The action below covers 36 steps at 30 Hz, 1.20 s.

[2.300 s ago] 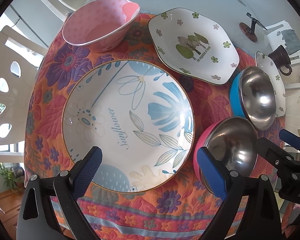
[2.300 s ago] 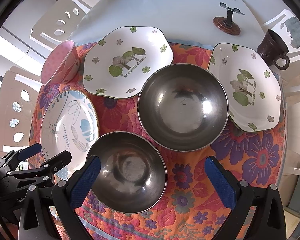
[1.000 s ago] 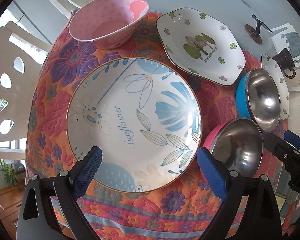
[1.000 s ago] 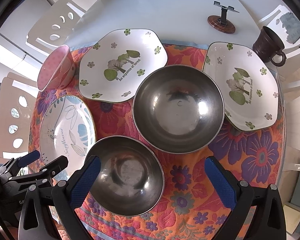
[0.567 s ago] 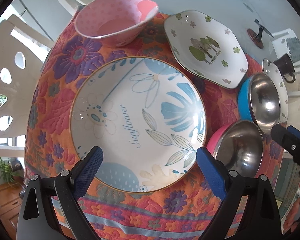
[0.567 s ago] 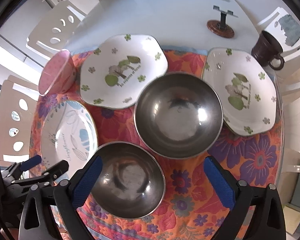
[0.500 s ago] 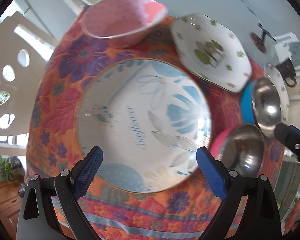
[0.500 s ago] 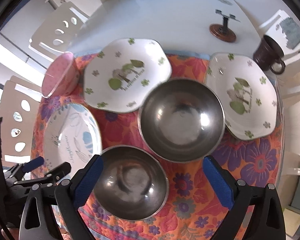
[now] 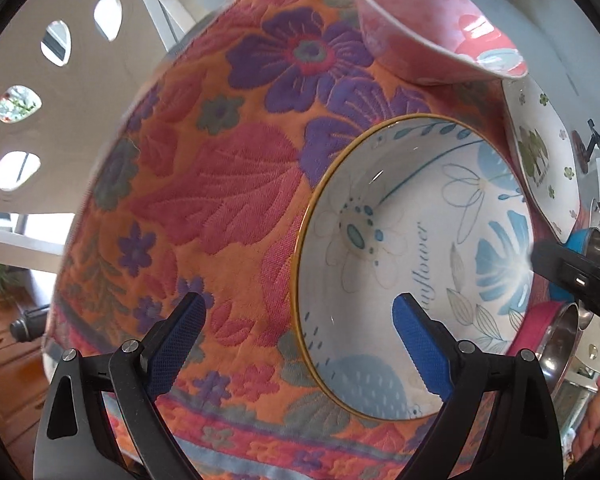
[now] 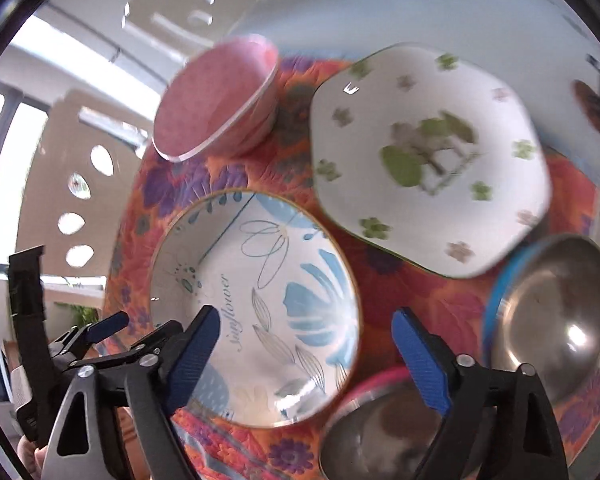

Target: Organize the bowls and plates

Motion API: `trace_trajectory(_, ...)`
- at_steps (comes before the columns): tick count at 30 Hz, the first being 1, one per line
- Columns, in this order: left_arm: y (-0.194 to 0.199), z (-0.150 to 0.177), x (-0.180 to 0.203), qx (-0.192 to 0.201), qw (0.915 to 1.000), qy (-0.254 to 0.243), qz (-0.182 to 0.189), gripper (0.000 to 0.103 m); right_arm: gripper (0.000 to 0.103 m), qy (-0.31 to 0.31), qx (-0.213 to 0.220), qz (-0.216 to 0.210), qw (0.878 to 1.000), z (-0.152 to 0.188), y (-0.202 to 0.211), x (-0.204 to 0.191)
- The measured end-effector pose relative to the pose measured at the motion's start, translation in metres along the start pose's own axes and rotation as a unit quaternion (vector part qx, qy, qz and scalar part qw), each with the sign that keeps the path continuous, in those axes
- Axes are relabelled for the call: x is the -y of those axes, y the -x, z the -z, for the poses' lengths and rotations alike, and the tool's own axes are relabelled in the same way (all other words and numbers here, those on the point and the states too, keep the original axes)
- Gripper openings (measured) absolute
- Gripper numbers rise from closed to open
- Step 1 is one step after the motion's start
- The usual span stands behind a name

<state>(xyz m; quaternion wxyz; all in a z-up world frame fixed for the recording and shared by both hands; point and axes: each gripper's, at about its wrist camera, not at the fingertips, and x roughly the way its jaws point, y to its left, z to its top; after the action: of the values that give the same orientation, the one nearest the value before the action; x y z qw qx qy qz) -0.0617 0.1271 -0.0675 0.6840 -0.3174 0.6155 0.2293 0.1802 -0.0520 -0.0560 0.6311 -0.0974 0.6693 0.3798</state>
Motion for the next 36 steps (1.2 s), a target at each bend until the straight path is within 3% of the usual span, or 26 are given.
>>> trace_trajectory(3,-0.006,0.001,-0.004,-0.002,1.0000,0.002,0.001,0.091,0.084,0.008,-0.033,0.031,0.999,-0.008,-0.023,0.003)
trace_trajectory(8,-0.012,0.016,0.005,-0.015,0.9997,0.000,-0.017,0.083,0.082,0.009,-0.064,0.035,0.997,-0.011,-0.044,0.010)
trace_trajectory(14,-0.022,0.013,0.027,-0.011,0.9997,-0.002,-0.022,0.083,0.081,-0.010,-0.074,0.006,0.997,-0.016,-0.056,0.021)
trace_trajectory(24,-0.020,-0.012,0.049,0.020,0.9994,-0.026,-0.004,0.072,0.081,0.032,-0.055,0.029,0.998,-0.012,-0.061,0.006)
trace_trajectory(27,-0.023,-0.015,0.070,0.023,0.9987,-0.046,-0.006,0.072,0.066,0.042,-0.045,0.033,0.998,-0.010,-0.061,-0.004)
trace_trajectory(28,-0.023,-0.015,0.073,0.026,0.9987,-0.043,-0.007,0.071,0.056,0.040,-0.038,0.021,0.998,-0.010,-0.060,-0.006)
trace_trajectory(36,-0.016,-0.011,0.069,0.036,0.9985,-0.041,0.009,0.069,0.053,0.036,-0.035,-0.005,0.999,-0.006,-0.052,-0.004)
